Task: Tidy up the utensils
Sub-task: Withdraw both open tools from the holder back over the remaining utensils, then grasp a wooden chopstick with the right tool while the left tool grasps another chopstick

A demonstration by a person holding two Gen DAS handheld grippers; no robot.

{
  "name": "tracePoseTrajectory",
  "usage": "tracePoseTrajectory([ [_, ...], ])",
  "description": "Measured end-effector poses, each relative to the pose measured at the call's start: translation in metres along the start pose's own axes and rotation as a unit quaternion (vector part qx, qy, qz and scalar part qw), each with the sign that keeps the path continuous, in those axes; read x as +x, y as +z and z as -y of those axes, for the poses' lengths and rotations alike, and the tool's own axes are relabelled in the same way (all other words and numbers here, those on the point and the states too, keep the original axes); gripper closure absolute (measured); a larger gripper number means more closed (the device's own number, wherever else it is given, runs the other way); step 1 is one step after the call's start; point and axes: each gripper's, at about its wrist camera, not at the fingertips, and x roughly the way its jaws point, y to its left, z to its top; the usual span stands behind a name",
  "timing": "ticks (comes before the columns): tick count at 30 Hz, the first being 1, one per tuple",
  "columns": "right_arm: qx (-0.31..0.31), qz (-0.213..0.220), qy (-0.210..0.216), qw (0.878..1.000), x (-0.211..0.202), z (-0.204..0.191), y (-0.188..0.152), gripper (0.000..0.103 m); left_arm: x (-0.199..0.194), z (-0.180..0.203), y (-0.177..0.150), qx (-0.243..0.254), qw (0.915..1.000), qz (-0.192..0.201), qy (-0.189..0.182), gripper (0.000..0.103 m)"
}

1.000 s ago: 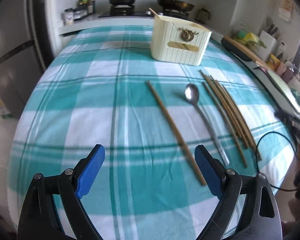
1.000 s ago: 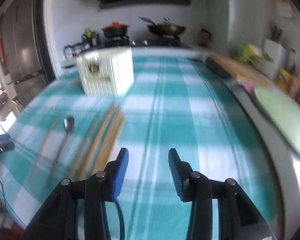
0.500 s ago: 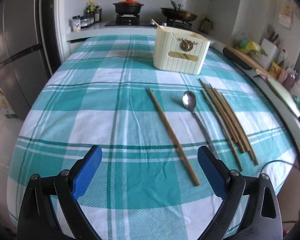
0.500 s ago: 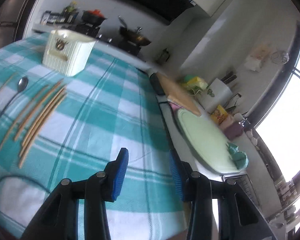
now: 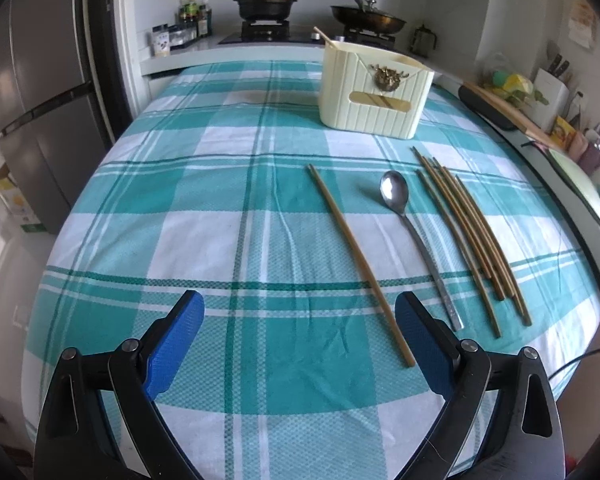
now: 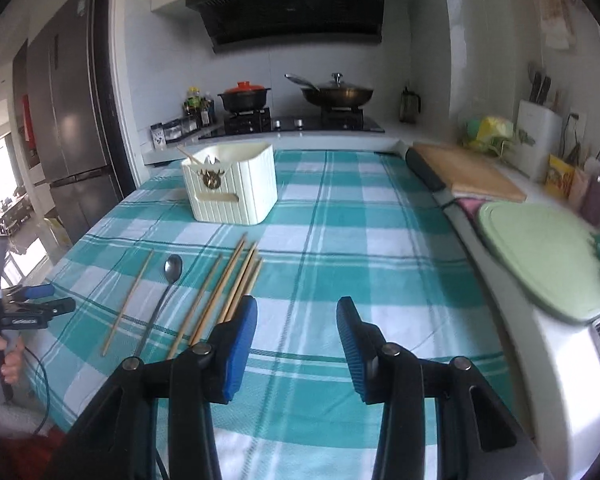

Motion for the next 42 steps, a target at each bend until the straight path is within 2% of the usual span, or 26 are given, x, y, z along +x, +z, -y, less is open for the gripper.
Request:
tracePoseTrajectory([
  [1, -0.013, -0.002, -0.005, 1.000, -0.010, 0.005, -0.001, 0.061, 0.000, 0.000, 0.000, 0.002, 1.0000, 0.000, -0.001, 0.006],
  [3, -0.070, -0.003, -0.060, 0.996, -0.038, 0.018, 0.009, 0.061, 0.001, 0.002, 0.002, 0.008, 1.0000, 0.002, -0.001, 0.006],
  [5, -0.114, -0.010, -0.116, 0.987, -0.050, 0.023, 0.018, 0.061, 0.004, 0.005, 0.004, 0.014, 0.9999, 0.003, -0.001, 0.006],
  [6, -0.148, -0.032, -0.152, 0.977, -0.051, 0.026, 0.023, 0.060, 0.008, 0.007, 0.005, 0.015, 0.9999, 0.002, -0.003, 0.005],
  [9, -0.208, -0.103, -0.184, 0.955, -0.020, 0.020, 0.016, 0.053, 0.019, 0.015, 0.009, 0.019, 0.9998, -0.003, -0.008, 0.005],
  [11, -0.209, -0.125, -0.163, 0.956, 0.006, 0.015, 0.005, 0.053, 0.026, 0.021, 0.012, 0.023, 0.9997, -0.006, -0.010, 0.005],
  [14, -0.133, -0.151, -0.058, 0.978, 0.055, -0.001, -0.013, 0.055, 0.039, 0.026, 0.015, 0.022, 0.9995, -0.019, -0.009, 0.005],
  [15, -0.091, -0.153, -0.016, 0.984, 0.075, -0.010, -0.018, 0.055, 0.042, 0.026, 0.016, 0.019, 0.9995, -0.023, -0.008, 0.005],
  [18, -0.026, -0.148, 0.037, 0.988, 0.111, -0.033, -0.026, 0.055, 0.052, 0.025, 0.018, 0.006, 0.9995, -0.032, 0.003, 0.005],
  [20, 0.007, -0.145, 0.058, 0.988, 0.129, -0.046, -0.027, 0.059, 0.056, 0.026, 0.019, 0.003, 0.9995, -0.031, 0.008, 0.005],
  [22, 0.023, -0.144, 0.069, 0.987, 0.141, -0.056, -0.025, 0.061, 0.060, 0.028, 0.019, 0.005, 0.9993, -0.034, 0.018, 0.005],
  [27, 0.029, -0.162, 0.071, 0.984, 0.168, -0.072, -0.026, 0.076, 0.069, 0.033, 0.018, 0.013, 0.9986, -0.042, 0.030, 0.005],
  [31, 0.028, -0.180, 0.087, 0.979, 0.174, -0.077, -0.031, 0.077, 0.075, 0.040, 0.012, 0.027, 0.9975, -0.053, 0.037, 0.005],
  [36, 0.007, -0.183, 0.069, 0.981, 0.175, -0.082, -0.033, 0.091, 0.077, 0.044, 0.005, 0.054, 0.9958, -0.055, 0.049, 0.006],
  [42, 0.019, -0.182, 0.056, 0.982, 0.172, -0.074, -0.032, 0.091, 0.071, 0.028, 0.001, 0.053, 0.9951, -0.061, 0.057, 0.006],
])
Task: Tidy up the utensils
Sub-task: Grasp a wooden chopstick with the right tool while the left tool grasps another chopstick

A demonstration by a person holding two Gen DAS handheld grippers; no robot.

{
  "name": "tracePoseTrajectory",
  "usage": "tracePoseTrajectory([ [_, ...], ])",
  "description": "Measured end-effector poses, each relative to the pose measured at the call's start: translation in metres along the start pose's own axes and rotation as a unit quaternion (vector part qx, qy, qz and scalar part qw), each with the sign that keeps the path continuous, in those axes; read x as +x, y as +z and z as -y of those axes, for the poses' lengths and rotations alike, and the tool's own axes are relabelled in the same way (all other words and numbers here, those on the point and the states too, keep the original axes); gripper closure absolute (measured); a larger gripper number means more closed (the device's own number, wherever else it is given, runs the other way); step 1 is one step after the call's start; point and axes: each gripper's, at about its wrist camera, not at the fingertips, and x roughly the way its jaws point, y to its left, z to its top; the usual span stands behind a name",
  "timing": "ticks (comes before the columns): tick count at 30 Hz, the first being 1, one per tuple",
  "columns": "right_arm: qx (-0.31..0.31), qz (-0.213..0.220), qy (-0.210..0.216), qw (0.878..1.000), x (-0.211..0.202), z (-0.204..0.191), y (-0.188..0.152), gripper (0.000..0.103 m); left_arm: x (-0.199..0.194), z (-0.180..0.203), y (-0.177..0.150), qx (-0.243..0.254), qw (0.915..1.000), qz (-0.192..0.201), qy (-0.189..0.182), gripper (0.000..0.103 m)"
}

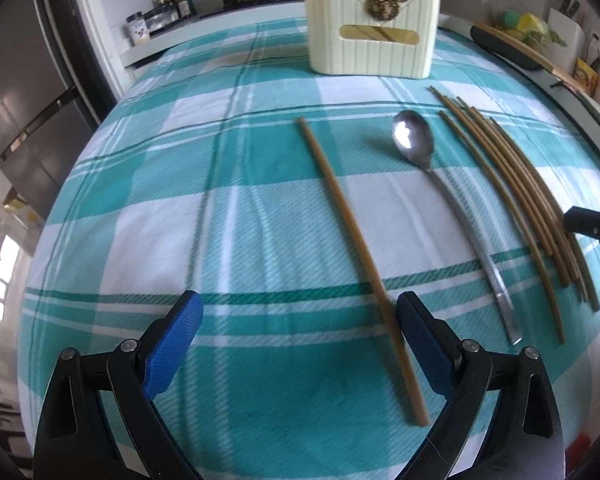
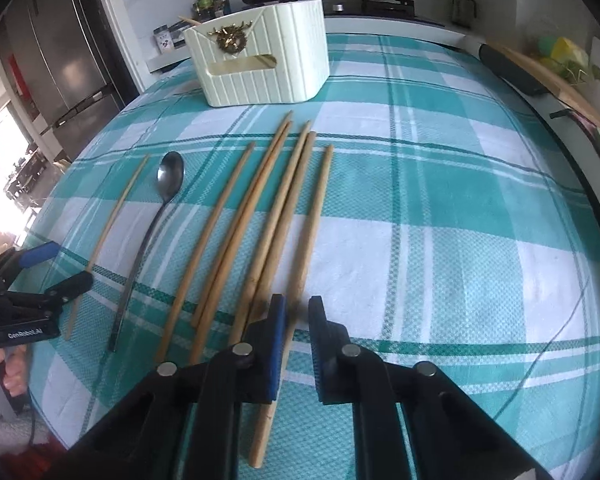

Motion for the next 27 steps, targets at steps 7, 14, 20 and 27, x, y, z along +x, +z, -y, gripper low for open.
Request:
tracePoseTrajectory([
  [7, -0.010, -0.005, -0.013, 1.000, 0.002, 0.000, 0.001, 0.091, 0.004, -0.014, 0.000, -0.010, 0.9998, -0.012, -0.010, 0.005],
  [14, -0.014, -0.005, -0.042, 0.999, 0.010, 0.003, 0.010, 0.095, 0.006, -0.018, 0.001, -0.007, 0.9998, -0.015, -0.009, 0.004],
  [20, 0.000, -0.014, -0.059, 0.998, 0.007, 0.014, 0.009, 0.091, 0.009, -0.027, 0.003, -0.006, 0.9992, -0.029, -0.029, 0.005],
  [27, -0.063, -0.038, -0.060, 0.995, 0.013, 0.002, 0.016, 0.080, 0.027, -0.014, 0.033, 0.070, 0.9919, -0.065, -0.084, 0.008],
])
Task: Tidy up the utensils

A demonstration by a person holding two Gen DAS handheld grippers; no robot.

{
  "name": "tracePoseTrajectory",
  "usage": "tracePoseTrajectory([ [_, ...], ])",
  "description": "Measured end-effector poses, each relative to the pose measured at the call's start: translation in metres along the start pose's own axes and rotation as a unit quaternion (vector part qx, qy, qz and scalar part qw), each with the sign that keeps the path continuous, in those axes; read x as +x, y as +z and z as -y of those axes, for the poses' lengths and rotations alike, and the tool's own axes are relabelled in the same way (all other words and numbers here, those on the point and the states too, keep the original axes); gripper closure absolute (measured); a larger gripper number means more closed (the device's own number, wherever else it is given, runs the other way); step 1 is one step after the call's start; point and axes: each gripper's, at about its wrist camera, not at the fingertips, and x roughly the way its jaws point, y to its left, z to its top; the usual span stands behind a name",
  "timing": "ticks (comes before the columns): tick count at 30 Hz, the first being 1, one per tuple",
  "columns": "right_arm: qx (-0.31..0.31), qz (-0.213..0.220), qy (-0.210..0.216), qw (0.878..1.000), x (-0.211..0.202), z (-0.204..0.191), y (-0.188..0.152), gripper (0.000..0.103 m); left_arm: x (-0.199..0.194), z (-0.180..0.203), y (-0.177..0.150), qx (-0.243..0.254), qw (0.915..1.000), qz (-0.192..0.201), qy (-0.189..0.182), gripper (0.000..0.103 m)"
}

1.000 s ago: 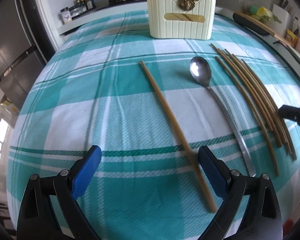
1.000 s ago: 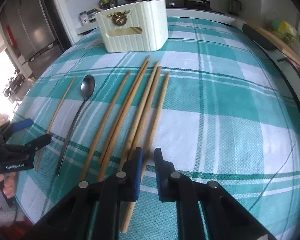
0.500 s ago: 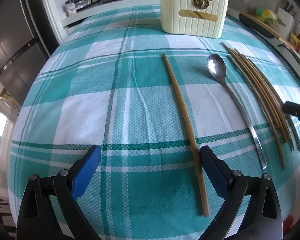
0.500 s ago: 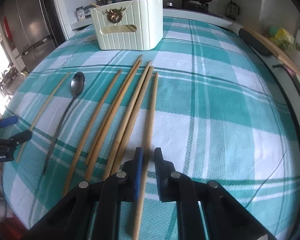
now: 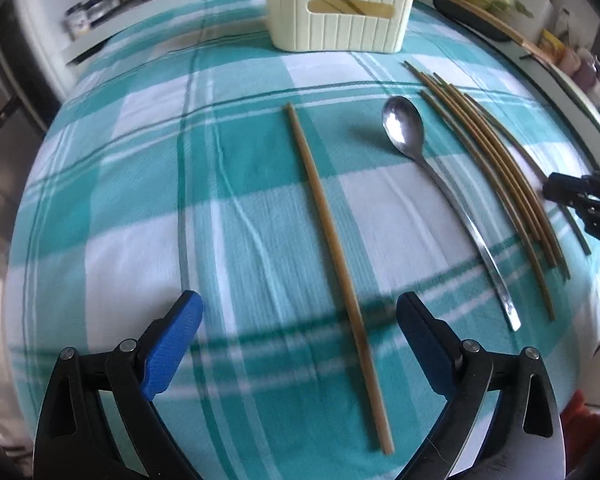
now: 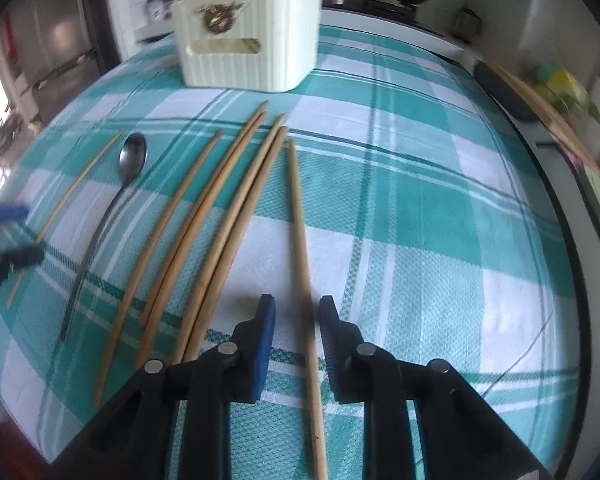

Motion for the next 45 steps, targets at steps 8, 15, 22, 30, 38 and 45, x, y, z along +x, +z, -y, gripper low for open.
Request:
tracePoseTrajectory([
  [8, -0.023, -0.035, 0.028, 0.999, 0.012, 0.011, 0.023, 0.080, 0.016, -0.007, 0.036, 0.003, 0.9999, -0.014, -0.005, 0.014],
  [15, -0.034, -0.038, 0.032, 0.998, 0.036, 0.007, 0.065, 0.080, 0.029, -0.006, 0.067, -0.005, 0.9998, -0.019, -0.007, 0.026],
  [22, -0.022, -0.039, 0.033, 0.998, 0.055, 0.004, 0.097, 0.081, 0.038, -0.007, 0.095, -0.005, 0.9996, -0.025, -0.008, 0.053],
  [30, -0.033, -0.021, 0.025, 0.999, 0.057, 0.003, 0.101, 0.097, 0.039, -0.007, 0.098, -0.015, 0.9996, 0.006, -0.021, 0.098],
  [38, 0.024, 0.066, 0.070, 0.995, 0.000, 0.029, 0.089, 0.097, -0.017, -0.002, 0.086, -0.023, 0.9937, 0.101, -0.044, 0.100],
  [45, 0.052, 0.139, 0.086, 0.985, -0.075, 0.047, 0.070, 0.097, -0.091, -0.002, 0.059, -0.016, 0.9798, 0.189, -0.063, 0.100],
])
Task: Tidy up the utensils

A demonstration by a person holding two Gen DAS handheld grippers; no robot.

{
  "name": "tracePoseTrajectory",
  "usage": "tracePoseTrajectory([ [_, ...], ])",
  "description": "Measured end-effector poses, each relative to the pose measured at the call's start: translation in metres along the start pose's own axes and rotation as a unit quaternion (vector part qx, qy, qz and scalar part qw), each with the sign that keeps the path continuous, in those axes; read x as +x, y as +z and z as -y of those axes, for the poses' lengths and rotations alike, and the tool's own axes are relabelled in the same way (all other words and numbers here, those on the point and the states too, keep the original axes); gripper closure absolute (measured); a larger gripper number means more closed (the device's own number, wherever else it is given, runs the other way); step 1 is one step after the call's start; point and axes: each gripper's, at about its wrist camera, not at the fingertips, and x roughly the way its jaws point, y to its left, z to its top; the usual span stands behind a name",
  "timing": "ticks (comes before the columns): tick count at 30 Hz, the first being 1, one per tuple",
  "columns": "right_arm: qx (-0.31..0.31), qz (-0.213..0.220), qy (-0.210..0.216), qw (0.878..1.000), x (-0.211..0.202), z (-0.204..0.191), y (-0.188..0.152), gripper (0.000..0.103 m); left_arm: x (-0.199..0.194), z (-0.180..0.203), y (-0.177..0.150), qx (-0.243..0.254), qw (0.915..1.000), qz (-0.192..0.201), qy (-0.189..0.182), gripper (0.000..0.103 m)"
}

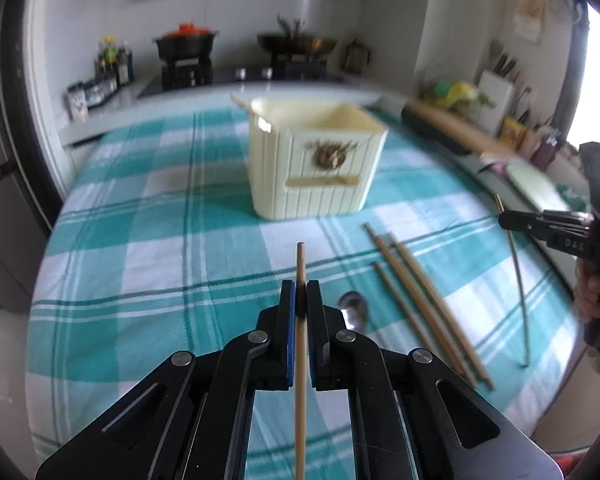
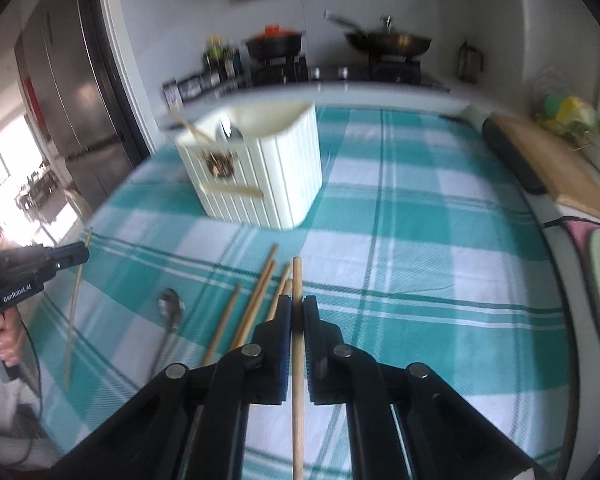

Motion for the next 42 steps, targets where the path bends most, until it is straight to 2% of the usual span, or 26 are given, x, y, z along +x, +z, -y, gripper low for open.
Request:
tracePoseTrajectory([
  [8, 0.017, 0.068, 0.024, 0.997, -0.072, -0.013, -0.009, 0.097, -0.069, -0.003, -0.012, -0.032, 0.9972, 0.064, -0.022, 0.100],
  [17, 0.012, 0.109, 0.026, 0.994, -0.105, -0.030, -0.016, 0.097, -0.112, 0.003, -0.018, -0.032, 0.9917, 0.121, -0.033, 0.100],
  [27, -0.009, 0.138, 0.014, 0.990, -0.130, -0.046, -0.006, 0.097, -0.132, 0.003, -0.020, -0.033, 0.9885, 0.144, -0.032, 0.100],
  [32, -0.027, 0.137, 0.010, 0.990, -0.129, -0.053, 0.005, 0.097, -0.138, 0.001, -0.014, -0.032, 0.9878, 0.149, -0.031, 0.100],
  [38, -0.047, 0.129, 0.010, 0.991, -0.120, -0.058, 0.021, 0.097, -0.130, -0.003, -0.001, -0.028, 0.9895, 0.138, -0.029, 0.100],
  [42, -0.063, 0.138, 0.002, 0.988, -0.118, -0.061, 0.035, 0.097, -0.135, -0.002, 0.021, -0.008, 0.9883, 0.151, -0.017, 0.100],
])
